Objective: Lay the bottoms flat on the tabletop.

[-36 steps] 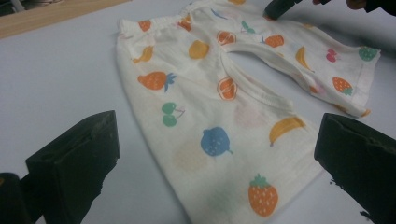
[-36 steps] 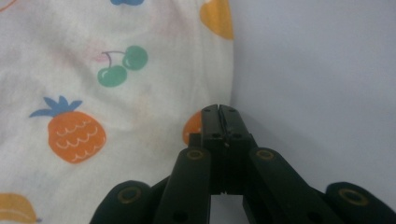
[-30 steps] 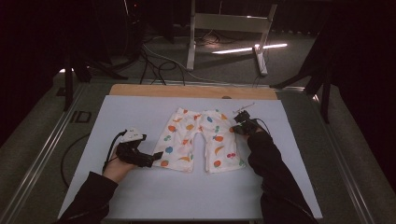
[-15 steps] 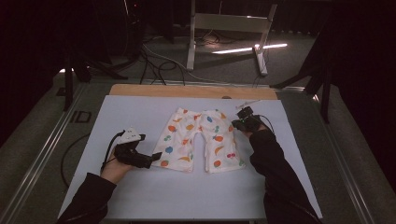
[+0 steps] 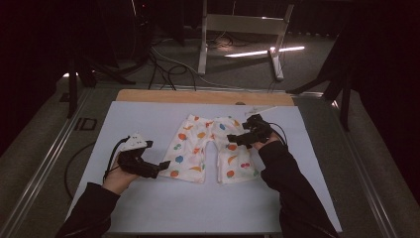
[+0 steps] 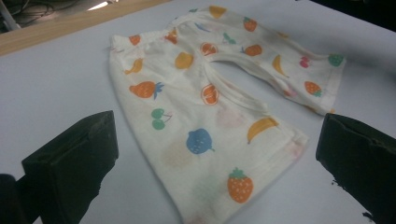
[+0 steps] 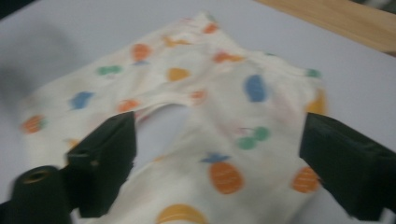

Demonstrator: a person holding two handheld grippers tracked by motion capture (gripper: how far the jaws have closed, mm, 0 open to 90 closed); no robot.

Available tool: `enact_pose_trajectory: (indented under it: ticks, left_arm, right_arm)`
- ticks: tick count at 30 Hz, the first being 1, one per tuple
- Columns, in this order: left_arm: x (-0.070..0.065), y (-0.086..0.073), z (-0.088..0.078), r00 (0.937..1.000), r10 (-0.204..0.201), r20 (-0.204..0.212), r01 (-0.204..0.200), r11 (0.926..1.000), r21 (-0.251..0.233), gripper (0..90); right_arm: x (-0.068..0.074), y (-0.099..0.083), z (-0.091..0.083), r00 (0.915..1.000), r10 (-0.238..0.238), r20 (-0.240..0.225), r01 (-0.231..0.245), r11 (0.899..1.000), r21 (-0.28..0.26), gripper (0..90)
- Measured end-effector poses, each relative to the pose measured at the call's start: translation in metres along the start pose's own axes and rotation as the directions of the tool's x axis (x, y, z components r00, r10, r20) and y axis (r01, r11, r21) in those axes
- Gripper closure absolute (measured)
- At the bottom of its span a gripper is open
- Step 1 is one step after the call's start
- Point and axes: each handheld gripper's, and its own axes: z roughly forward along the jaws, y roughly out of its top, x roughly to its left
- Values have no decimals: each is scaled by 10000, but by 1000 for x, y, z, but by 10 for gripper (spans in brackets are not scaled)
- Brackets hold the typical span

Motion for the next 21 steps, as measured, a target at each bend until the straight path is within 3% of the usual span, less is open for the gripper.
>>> enact_pose_trajectory:
  ticks: [7, 12, 21]
  left_arm:
    - [-9, -4, -7, 9981, 292, 539, -295, 9996, 54, 0]
    - [-15, -13, -8, 9960, 357, 816, -378, 9990, 234, 0]
    - [-29, -33, -11, 9903, 564, 1269, -635, 9966, 529, 0]
  right_arm:
    - [24, -14, -7, 9975, -387, -585, 375, 9991, -209, 105]
    - [39, -30, -10, 9940, -833, -705, 798, 9955, -510, 105]
    - [62, -58, -15, 9841, -1478, -986, 1424, 9880, -601, 105]
